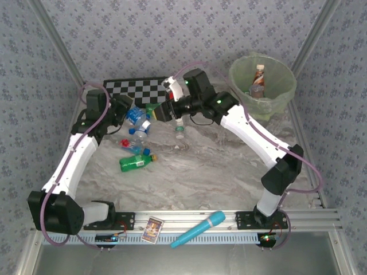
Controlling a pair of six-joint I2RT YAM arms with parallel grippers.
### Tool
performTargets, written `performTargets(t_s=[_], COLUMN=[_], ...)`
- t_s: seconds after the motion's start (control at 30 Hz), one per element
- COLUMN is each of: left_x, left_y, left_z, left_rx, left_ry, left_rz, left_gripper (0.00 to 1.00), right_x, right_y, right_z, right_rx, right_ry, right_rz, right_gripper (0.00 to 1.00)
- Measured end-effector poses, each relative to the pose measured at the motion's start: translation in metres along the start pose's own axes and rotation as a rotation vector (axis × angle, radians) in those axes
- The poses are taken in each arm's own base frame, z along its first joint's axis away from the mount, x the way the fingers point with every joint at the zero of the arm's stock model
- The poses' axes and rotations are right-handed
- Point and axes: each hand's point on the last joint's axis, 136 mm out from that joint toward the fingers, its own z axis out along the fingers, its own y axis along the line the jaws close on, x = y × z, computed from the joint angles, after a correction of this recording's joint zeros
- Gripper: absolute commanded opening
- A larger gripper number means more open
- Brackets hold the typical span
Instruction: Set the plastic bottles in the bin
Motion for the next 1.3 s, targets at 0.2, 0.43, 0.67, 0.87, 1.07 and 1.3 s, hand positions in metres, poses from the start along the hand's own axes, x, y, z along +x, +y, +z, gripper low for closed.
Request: performTargets(t_s=[0.2, 0.43, 0.67, 0.87, 1.07, 1.3], left_x=[0.012, 0.018, 0.019, 0.028, 0.036, 0.041], left_y=[-0.01, -0.018, -0.017, -0.019, -0.024, -0.027], left_z=[0.003, 0.001, -0.005, -0.01, -0.011, -0.01], left_rx=[0.031, 0.058, 0.062, 0.078, 0.096, 0.106], left_ry=[0.031, 0.034, 0.008, 0.032, 0.062, 0.077], left_rz=[0.002, 0.0, 0.004, 0.007, 0.01, 0.016], left_gripper=[0.56, 0.56, 0.56, 0.56, 0.56, 0.56], right_x=[0.03, 0.036, 0.037, 0.041, 0.04, 0.048], right_y=[0.004, -0.002, -0.009, -0.033, -0.039, -0.029], right_z=[0.03, 0.033, 0.032, 0.022, 0.021, 0.031], right_rx=[-0.02, -0.007, 0.038, 0.146, 0.162, 0.112], right_ry=[0.107, 0.131, 0.129, 0.104, 0.094, 0.125], right_rz=[0.029, 0.052, 0.062, 0.102, 0.12, 0.126], right_gripper=[0.58, 0.58, 0.63, 0.6, 0.58, 0.51])
